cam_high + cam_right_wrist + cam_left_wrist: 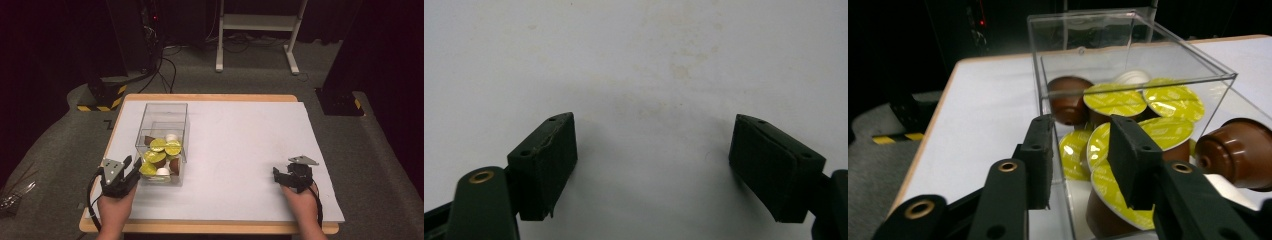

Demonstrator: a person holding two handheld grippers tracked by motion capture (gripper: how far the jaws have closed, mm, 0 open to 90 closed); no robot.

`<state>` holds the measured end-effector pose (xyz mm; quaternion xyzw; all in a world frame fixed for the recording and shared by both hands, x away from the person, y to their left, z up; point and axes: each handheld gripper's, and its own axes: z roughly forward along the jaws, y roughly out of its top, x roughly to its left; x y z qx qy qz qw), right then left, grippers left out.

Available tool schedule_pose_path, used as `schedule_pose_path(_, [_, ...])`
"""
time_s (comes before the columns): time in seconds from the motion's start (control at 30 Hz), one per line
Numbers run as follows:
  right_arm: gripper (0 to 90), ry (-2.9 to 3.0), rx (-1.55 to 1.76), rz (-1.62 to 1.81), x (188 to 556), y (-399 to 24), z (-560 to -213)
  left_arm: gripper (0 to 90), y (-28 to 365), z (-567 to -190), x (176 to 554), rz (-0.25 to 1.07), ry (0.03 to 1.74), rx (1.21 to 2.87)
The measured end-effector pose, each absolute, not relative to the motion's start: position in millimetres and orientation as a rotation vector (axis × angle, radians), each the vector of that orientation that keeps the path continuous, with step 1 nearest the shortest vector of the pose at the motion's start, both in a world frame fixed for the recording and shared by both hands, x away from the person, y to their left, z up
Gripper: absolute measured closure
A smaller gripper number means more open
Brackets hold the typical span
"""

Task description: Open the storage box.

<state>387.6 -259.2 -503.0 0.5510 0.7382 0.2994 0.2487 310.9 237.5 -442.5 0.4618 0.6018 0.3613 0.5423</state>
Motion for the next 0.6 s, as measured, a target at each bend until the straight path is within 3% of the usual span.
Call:
schedule_pose_path(0.37, [19.5,2.008,1.505,0.814,387,-259,-503,86.5,239,-458,307,0.861,1.478,1.038])
schedule_pose_path(0.6, [19.6,2.007,1.508,0.815,387,-259,-503,89.6,236,-458,308,0.905,1.493,1.045])
